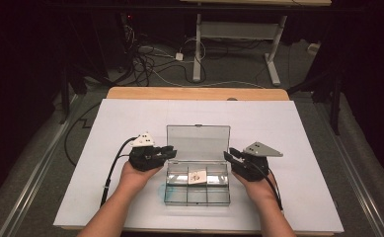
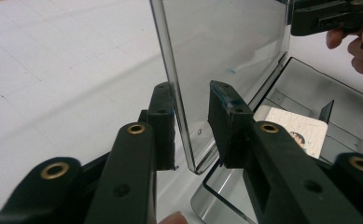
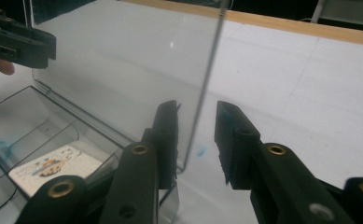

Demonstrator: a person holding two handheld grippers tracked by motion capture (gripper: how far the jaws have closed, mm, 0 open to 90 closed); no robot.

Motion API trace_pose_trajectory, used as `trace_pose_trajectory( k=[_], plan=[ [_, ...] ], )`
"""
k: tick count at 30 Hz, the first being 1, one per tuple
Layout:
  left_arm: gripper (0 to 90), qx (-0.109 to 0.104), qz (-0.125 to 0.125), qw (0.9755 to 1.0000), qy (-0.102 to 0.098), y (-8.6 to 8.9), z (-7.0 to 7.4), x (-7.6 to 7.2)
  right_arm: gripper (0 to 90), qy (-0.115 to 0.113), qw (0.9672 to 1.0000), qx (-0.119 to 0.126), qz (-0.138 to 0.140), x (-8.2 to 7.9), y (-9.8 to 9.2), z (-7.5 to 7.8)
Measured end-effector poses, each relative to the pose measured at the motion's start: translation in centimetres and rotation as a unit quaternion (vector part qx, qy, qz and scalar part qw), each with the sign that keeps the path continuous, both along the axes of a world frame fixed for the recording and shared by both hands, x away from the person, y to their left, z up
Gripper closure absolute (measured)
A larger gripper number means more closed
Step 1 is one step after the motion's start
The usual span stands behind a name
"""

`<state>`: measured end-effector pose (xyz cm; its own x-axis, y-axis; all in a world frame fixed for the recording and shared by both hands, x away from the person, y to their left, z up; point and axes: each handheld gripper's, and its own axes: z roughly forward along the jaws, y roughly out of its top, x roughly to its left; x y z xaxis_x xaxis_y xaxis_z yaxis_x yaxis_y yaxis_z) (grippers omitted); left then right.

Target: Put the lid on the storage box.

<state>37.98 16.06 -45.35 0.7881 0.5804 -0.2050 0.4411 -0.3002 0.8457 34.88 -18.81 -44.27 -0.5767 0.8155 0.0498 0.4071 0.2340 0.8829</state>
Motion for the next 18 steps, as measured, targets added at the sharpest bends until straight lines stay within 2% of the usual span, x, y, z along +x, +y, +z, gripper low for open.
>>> trace_pose_trajectory(
  k=[4,9,16,18],
  plan=[
    [71.9,-0.009,0.002,0.9999,-0.003,0.1,0.0,-0.5,74.3,-0.013,0.9999,0.003,0.001,-1.1,-0.8,0.2],
    [71.8,-0.005,0.003,0.9998,-0.018,0.1,0.1,-1.3,79.3,-0.025,0.9995,0.01,0.016,-2.5,-1.0,0.4],
    [70.9,0.002,0.004,0.9996,-0.029,0.0,0.2,-2.0,90.0,-0.019,0.9988,0.011,0.043,-3.6,-0.5,0.0],
    [70.7,0.012,0.002,0.9993,-0.036,0.0,0.3,-2.3,90.0,-0.014,0.9984,0.024,0.049,-3.6,-0.5,-0.1]
  ],
)
